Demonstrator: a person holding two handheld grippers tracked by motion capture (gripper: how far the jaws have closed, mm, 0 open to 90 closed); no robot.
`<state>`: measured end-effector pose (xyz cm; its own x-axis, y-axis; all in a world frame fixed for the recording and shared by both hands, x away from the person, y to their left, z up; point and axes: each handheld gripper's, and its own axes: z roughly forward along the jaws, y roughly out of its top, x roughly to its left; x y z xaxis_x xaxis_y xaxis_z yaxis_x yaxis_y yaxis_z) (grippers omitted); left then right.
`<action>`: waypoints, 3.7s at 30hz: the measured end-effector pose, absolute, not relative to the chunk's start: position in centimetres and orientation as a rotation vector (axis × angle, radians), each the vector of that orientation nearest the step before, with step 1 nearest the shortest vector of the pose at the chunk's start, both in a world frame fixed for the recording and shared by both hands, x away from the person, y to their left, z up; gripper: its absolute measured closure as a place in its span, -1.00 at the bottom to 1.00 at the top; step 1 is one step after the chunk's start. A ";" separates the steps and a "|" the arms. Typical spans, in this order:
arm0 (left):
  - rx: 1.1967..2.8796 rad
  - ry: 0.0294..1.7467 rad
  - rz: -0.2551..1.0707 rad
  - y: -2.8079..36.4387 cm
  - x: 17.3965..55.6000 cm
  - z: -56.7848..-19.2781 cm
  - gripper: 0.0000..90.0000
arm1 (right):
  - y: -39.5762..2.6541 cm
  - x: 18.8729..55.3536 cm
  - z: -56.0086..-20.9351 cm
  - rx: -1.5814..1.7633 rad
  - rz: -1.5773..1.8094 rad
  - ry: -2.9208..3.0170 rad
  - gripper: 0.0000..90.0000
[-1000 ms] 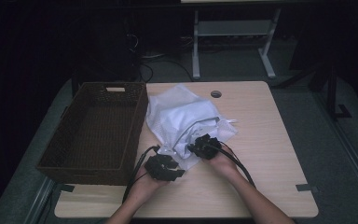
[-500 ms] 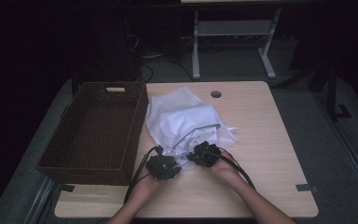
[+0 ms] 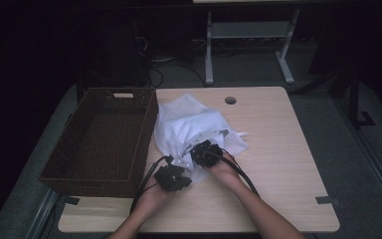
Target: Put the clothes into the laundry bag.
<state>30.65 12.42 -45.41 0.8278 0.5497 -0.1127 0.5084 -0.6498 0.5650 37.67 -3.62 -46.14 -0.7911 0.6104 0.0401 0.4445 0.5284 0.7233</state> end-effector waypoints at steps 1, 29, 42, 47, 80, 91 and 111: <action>2.407 0.775 0.086 12.4 30.7 -45.4 0.96 | -3.5 38.2 -46.2 0.918 1.117 2.530 0.96; 2.364 0.824 0.052 13.1 30.9 -45.6 0.94 | -15.0 37.7 -42.6 0.973 1.193 2.426 0.22; 2.363 0.836 0.054 13.6 31.0 -45.4 0.94 | -18.4 42.2 -47.2 1.227 1.000 2.379 0.90; 2.360 0.853 0.055 13.9 31.1 -45.2 0.94 | -19.1 40.6 -46.9 1.169 0.969 2.433 1.00; 2.453 0.596 0.061 5.0 30.9 -45.2 0.28 | -20.8 26.5 -44.2 0.921 1.027 2.614 0.55; 2.409 0.600 0.011 5.7 31.6 -44.3 0.93 | -14.7 27.2 -45.4 0.723 1.052 2.719 0.99; 2.365 0.774 0.186 4.6 36.6 -44.5 0.93 | -12.3 27.4 -46.4 0.670 0.997 2.732 1.00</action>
<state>36.60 4.56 -44.47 0.8171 0.5734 -0.0601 0.4837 -0.6252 0.6125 27.45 -12.34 -46.36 -0.8876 0.4607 0.0054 0.3559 0.6781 0.6431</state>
